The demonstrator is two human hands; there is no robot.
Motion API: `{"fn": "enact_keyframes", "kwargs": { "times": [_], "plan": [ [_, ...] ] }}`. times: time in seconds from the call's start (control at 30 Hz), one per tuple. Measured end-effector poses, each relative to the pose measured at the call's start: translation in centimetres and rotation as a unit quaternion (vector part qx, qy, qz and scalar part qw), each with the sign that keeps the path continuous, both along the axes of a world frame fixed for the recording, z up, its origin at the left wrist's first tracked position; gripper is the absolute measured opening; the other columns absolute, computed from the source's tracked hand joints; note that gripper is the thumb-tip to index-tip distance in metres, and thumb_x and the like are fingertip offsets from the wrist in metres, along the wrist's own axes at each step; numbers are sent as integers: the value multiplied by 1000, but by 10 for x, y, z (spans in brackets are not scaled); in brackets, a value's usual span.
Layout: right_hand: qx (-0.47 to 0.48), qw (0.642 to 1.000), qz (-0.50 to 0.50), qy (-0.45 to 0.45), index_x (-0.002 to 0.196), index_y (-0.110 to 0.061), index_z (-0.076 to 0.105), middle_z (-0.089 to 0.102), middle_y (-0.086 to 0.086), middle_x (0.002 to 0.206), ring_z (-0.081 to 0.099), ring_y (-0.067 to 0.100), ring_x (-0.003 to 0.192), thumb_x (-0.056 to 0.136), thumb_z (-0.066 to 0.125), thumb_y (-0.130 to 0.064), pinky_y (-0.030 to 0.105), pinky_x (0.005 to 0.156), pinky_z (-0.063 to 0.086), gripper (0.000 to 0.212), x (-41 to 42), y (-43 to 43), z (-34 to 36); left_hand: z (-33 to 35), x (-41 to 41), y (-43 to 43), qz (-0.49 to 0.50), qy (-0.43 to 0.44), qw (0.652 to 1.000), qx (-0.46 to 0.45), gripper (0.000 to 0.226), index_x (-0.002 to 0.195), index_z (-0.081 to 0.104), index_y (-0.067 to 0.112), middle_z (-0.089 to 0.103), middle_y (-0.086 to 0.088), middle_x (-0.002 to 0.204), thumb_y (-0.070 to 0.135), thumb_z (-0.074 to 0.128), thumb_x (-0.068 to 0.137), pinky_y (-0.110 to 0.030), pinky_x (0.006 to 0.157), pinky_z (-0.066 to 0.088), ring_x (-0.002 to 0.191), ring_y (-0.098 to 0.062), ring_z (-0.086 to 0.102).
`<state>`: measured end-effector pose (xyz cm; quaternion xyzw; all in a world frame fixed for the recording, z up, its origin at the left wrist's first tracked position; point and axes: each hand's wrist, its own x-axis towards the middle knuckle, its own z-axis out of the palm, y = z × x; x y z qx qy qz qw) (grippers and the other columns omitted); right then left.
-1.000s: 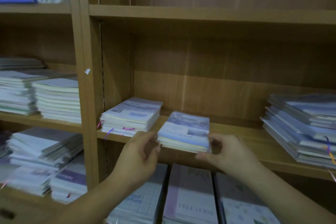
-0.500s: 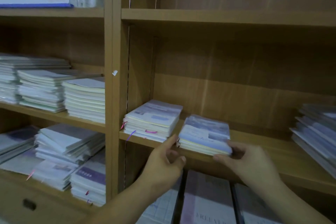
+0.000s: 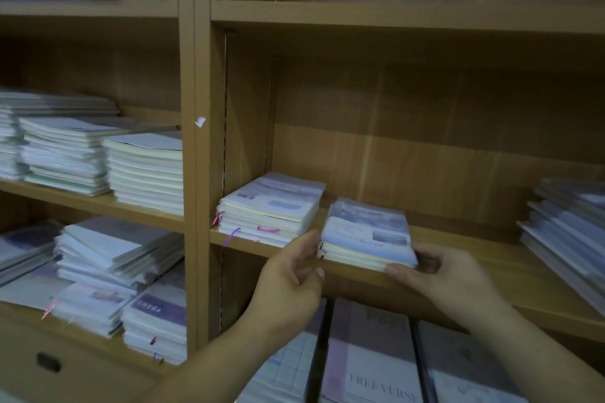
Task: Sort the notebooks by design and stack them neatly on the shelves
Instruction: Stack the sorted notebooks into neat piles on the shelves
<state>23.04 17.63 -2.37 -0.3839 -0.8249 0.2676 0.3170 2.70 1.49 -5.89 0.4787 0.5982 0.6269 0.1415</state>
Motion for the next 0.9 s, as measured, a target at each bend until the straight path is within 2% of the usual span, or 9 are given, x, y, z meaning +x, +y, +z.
{"fn": "enact_keyframes", "kwargs": {
  "times": [0.13, 0.27, 0.3, 0.37, 0.43, 0.53, 0.63, 0.8, 0.9],
  "plan": [
    [18, 999, -27, -13, 91, -38, 78, 66, -16, 87, 61, 4, 77, 42, 73, -90, 30, 64, 45, 71, -1, -2, 4, 0, 0, 1, 62, 31, 997, 43, 45, 124, 61, 39, 71, 26, 104, 3, 60, 97, -16, 73, 53, 94, 3, 67],
    [17, 999, -21, -20, 64, -40, 73, 59, -18, 61, 53, 1, 54, 59, 87, -65, 31, 55, 33, 29, -3, -8, 12, 2, -7, 11, 119, 102, 986, 52, 16, 100, 72, 28, 68, 12, 87, 13, 71, 92, -17, 72, 50, 85, -1, 63],
    [27, 999, -22, -20, 63, -36, 73, 59, -15, 64, 53, 2, 55, 58, 86, -65, 32, 55, 34, 33, -3, -8, 10, 4, -8, 12, 125, 128, 983, 40, 8, 87, 70, 24, 64, 8, 79, 19, 72, 92, -22, 67, 49, 76, -4, 60],
    [46, 998, -37, -21, 59, -26, 70, 56, -7, 70, 53, 7, 59, 56, 85, -68, 33, 56, 36, 45, -2, -6, 6, -1, -11, 17, 123, 142, 982, 9, 19, 76, 67, 24, 63, 5, 69, 28, 69, 94, -30, 62, 49, 65, -4, 56],
    [52, 998, -39, -21, 56, -25, 66, 54, -6, 73, 53, 10, 62, 54, 85, -69, 35, 58, 38, 48, -1, -6, 3, -5, -9, 16, 109, 95, 989, 14, 14, 89, 73, 37, 69, 19, 72, 27, 69, 96, -23, 67, 56, 72, 4, 64],
    [64, 997, -39, -33, 62, -42, 66, 54, -9, 75, 55, 8, 65, 51, 79, -76, 36, 60, 42, 39, -2, -8, 3, -12, -9, 19, 119, 55, 991, 41, 24, 118, 75, 25, 73, 28, 91, 20, 72, 95, -12, 83, 54, 93, 12, 66],
    [76, 995, -56, -40, 62, -40, 69, 58, -16, 81, 57, 2, 70, 47, 71, -87, 35, 62, 48, 50, -3, -7, 0, -14, -9, 21, 127, 47, 990, 49, 23, 117, 76, 23, 73, 28, 91, 21, 72, 94, -8, 81, 51, 93, 12, 67],
    [85, 994, -62, -42, 78, -36, 77, 62, -24, 90, 59, -2, 78, 46, 66, -92, 34, 66, 51, 66, -2, -8, -2, -19, -14, 23, 139, 97, 984, 51, 21, 115, 77, 25, 75, 24, 87, 26, 70, 96, -21, 73, 57, 84, 7, 69],
    [72, 996, -49, -30, 80, -33, 77, 63, -26, 89, 59, -3, 77, 42, 63, -96, 33, 66, 50, 74, -1, -8, 0, -18, -18, 23, 132, 120, 983, 47, 19, 113, 78, 28, 75, 21, 81, 28, 69, 96, -21, 66, 54, 76, 5, 68]
  ]
}}
